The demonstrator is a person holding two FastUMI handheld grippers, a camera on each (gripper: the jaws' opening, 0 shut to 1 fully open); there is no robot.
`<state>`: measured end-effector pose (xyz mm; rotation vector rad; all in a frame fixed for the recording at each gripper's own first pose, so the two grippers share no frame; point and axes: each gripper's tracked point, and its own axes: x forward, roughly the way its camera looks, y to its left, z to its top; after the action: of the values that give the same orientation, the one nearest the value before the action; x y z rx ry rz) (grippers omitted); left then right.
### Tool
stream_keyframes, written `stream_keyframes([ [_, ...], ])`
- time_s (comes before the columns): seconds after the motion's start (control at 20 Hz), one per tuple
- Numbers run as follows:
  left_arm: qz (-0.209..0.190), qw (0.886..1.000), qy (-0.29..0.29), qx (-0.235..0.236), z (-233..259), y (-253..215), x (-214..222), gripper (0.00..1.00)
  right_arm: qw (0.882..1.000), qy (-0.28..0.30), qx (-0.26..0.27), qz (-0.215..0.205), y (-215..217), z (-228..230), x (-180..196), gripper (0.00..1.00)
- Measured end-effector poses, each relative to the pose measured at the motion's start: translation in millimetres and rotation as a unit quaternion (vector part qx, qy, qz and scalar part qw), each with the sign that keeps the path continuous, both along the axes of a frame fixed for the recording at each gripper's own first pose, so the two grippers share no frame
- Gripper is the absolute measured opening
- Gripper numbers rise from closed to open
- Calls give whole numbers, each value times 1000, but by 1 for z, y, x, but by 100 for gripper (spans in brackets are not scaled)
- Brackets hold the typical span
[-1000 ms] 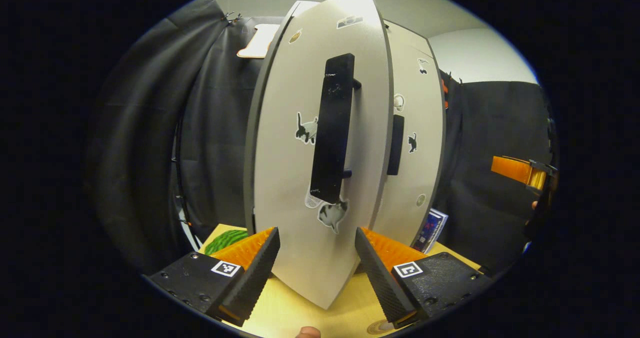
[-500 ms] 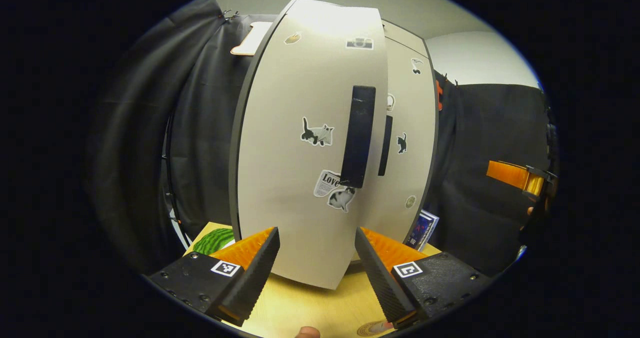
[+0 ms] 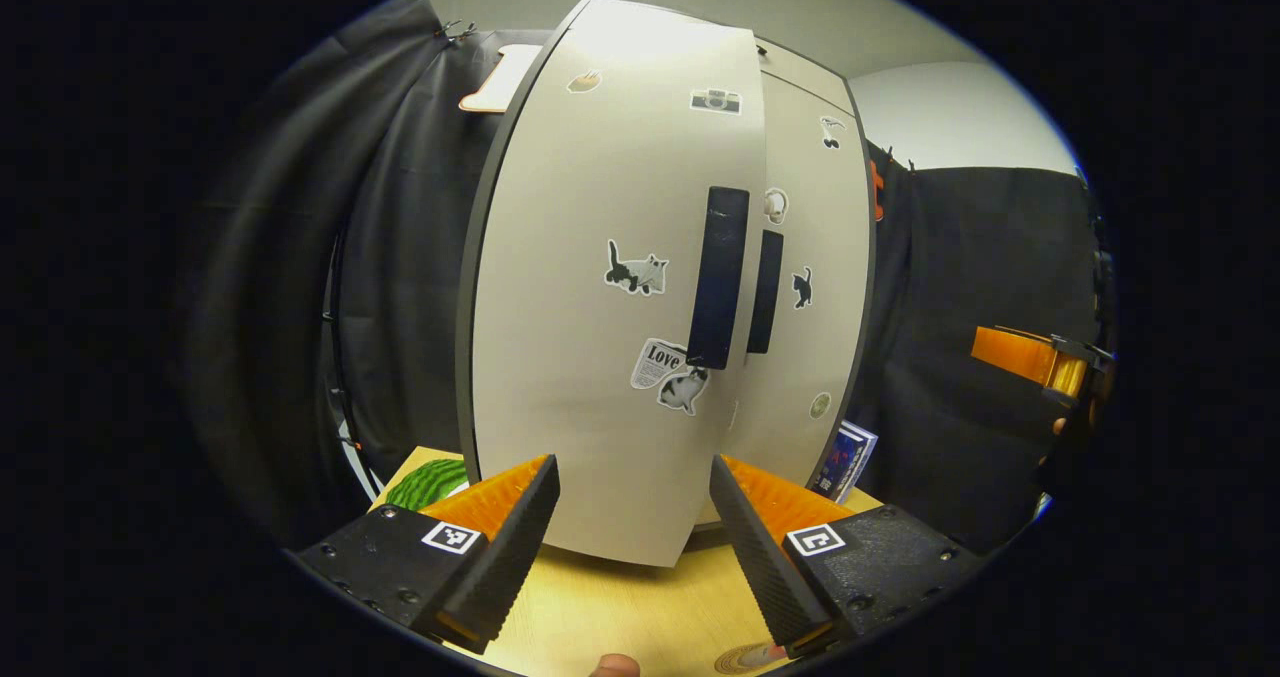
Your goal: Grasp the bottle in the cabinet with the left hand and place it on the coaster, then close the right door with the right hand and the left door with the left hand.
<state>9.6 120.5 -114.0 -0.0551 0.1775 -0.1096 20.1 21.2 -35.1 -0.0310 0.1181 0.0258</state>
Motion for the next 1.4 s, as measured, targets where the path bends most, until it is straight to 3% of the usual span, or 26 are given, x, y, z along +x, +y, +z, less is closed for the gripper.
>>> stream_keyframes([
  [0.05,0,1000,0,0,0,0,0,95,1000,1,1,0,0,-1,1,96],
  [0.1,0,1000,0,-1,0,0,1,95,1000,1,1,-1,-1,-1,0,93],
  [0.3,0,1000,1,2,0,0,2,95,1000,2,3,-1,-1,-2,0,96],
  [0.65,0,1000,0,3,1,-2,3,96,1000,5,5,-2,-5,-4,2,93],
  [0.75,0,1000,0,3,1,-3,4,91,1000,6,6,-2,-5,-5,1,93],
  [0.8,0,1000,0,4,1,-3,4,95,1000,6,6,-2,-6,-4,1,93],
  [1.4,-2,1000,4,10,2,-9,6,95,1000,9,11,-2,-9,-8,3,93],
])
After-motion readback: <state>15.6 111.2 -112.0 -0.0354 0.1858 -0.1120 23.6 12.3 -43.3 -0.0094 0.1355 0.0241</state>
